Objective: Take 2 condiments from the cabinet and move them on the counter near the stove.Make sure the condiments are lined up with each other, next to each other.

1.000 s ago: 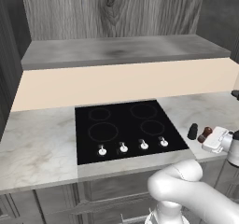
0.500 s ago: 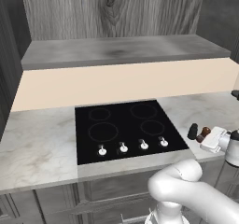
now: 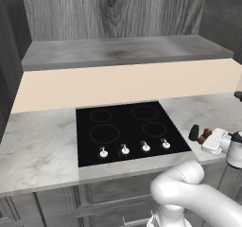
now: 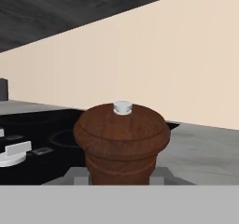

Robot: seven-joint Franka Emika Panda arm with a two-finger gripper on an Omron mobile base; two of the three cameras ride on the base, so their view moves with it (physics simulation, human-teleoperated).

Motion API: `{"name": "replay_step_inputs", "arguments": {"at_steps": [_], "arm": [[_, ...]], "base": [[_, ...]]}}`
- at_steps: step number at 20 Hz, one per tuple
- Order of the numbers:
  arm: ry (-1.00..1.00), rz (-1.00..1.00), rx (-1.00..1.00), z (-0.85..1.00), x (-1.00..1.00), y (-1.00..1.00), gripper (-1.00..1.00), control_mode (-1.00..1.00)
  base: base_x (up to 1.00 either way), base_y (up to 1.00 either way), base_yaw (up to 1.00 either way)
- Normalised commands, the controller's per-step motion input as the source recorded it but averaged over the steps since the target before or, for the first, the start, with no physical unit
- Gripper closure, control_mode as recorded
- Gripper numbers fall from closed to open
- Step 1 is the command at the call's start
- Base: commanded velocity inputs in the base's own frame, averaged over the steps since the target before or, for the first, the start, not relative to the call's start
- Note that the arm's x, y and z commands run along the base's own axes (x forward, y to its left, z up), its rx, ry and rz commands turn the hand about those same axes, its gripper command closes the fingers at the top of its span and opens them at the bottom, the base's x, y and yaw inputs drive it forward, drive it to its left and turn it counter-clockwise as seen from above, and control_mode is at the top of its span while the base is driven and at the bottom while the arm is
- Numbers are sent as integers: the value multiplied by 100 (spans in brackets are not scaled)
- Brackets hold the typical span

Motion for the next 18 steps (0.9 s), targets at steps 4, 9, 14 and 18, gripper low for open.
{"name": "replay_step_inputs", "arguments": {"at_steps": [4,9,14,18], "arm": [[0,0,0,-2,3,0,100,-100],[0,0,0,0,0,0,100,-100],[0,0,0,0,0,0,100,-100],[0,0,0,0,0,0,100,-100]], "base": [[0,0,0],[0,0,0],[0,0,0],[0,0,0]]}}
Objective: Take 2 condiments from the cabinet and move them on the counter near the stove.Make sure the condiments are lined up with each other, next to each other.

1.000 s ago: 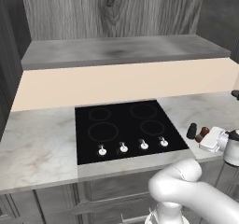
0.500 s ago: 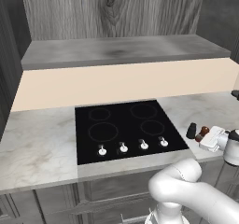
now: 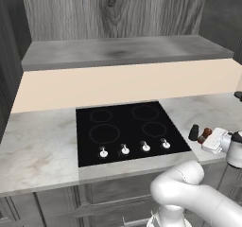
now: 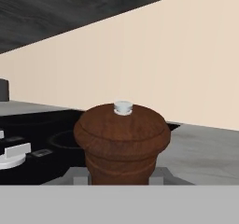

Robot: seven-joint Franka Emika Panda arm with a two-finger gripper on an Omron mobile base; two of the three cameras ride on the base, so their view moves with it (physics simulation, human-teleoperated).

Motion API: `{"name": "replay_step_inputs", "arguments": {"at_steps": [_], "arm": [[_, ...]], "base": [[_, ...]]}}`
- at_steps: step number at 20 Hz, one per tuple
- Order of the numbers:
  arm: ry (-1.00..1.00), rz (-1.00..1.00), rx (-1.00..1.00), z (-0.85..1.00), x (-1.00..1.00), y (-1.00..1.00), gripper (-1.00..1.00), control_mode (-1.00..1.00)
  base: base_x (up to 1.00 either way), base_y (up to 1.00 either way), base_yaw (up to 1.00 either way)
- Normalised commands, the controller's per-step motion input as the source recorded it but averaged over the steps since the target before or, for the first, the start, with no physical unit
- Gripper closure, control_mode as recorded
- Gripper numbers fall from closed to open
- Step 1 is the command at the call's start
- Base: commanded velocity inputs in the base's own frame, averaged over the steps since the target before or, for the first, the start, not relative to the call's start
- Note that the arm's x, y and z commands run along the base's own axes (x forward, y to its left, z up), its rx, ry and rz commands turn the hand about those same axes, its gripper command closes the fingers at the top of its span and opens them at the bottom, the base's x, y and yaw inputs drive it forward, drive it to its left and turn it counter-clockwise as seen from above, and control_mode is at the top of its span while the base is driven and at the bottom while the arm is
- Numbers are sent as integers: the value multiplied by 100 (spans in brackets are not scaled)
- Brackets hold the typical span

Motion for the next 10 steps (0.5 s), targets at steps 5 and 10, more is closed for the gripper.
{"name": "replay_step_inputs", "arguments": {"at_steps": [5,10], "arm": [[0,0,0,0,0,0,100,-100],[0,0,0,0,0,0,-100,-100]], "base": [[0,0,0],[0,0,0]]}}
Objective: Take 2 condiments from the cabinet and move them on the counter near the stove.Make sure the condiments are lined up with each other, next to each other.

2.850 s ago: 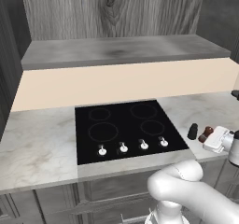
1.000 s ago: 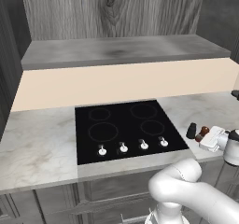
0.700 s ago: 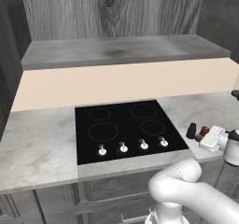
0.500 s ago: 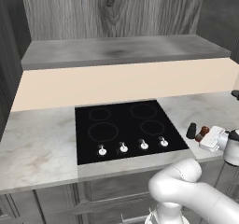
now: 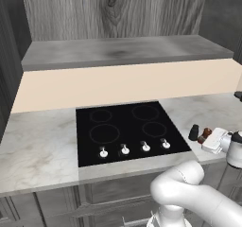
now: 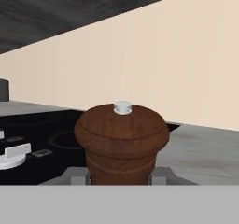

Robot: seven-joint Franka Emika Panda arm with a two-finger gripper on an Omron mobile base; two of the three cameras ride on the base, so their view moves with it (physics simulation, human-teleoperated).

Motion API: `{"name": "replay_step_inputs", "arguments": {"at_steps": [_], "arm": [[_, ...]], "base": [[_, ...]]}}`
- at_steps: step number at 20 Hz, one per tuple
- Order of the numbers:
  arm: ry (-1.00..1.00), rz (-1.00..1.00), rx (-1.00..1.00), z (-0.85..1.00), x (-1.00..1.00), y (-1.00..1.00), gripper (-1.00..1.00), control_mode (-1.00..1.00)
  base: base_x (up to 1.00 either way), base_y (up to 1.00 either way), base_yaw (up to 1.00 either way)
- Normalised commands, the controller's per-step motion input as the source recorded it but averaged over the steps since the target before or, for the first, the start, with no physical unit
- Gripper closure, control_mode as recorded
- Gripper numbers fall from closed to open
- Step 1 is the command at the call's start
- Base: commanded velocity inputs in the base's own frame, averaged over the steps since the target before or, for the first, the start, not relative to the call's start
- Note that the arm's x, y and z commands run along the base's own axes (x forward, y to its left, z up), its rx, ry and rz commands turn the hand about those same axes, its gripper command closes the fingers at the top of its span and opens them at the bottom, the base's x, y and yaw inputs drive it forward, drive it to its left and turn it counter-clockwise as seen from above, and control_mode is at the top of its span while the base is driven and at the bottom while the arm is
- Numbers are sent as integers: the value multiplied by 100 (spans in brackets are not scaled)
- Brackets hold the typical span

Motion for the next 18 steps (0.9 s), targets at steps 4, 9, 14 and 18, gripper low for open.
{"name": "replay_step_inputs", "arguments": {"at_steps": [4,9,14,18], "arm": [[0,0,0,0,0,0,-100,-100],[0,0,0,0,0,0,-100,-100],[-3,0,0,0,-1,0,-100,-100],[-8,0,0,0,-10,0,-100,-100]], "base": [[0,0,0],[0,0,0],[0,0,0],[0,0,0]]}}
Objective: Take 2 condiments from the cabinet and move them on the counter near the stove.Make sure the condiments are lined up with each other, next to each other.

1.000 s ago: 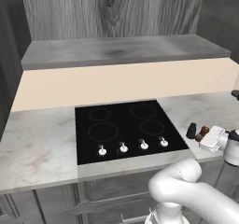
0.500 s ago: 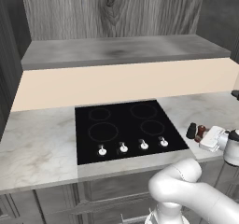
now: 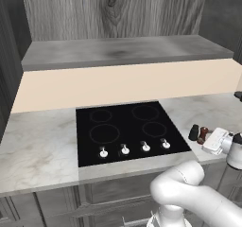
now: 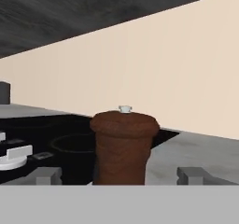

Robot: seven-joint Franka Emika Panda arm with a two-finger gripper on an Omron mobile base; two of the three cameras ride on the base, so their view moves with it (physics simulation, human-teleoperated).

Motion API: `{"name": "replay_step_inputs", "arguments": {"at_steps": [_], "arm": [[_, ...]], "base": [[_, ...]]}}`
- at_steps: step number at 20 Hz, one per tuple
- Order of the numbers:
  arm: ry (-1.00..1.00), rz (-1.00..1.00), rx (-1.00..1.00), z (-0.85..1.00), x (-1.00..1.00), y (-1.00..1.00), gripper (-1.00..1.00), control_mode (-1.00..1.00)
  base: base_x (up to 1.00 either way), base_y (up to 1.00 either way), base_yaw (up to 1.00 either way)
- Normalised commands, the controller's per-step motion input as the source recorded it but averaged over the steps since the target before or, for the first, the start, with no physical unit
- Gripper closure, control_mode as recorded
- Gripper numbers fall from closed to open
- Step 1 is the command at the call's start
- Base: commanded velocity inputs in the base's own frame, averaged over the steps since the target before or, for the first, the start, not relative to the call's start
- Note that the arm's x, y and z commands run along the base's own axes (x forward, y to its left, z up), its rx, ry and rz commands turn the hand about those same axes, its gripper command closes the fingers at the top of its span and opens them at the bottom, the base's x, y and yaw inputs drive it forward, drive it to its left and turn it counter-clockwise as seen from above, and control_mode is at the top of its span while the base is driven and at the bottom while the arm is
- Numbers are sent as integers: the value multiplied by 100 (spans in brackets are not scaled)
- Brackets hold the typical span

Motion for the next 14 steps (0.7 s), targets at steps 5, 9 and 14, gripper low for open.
{"name": "replay_step_inputs", "arguments": {"at_steps": [5,9,14], "arm": [[-5,0,0,0,-24,0,-100,-100],[-6,0,0,21,-34,0,-100,-100],[-3,0,0,35,-50,0,-100,-100]], "base": [[0,0,0],[0,0,0],[0,0,0]]}}
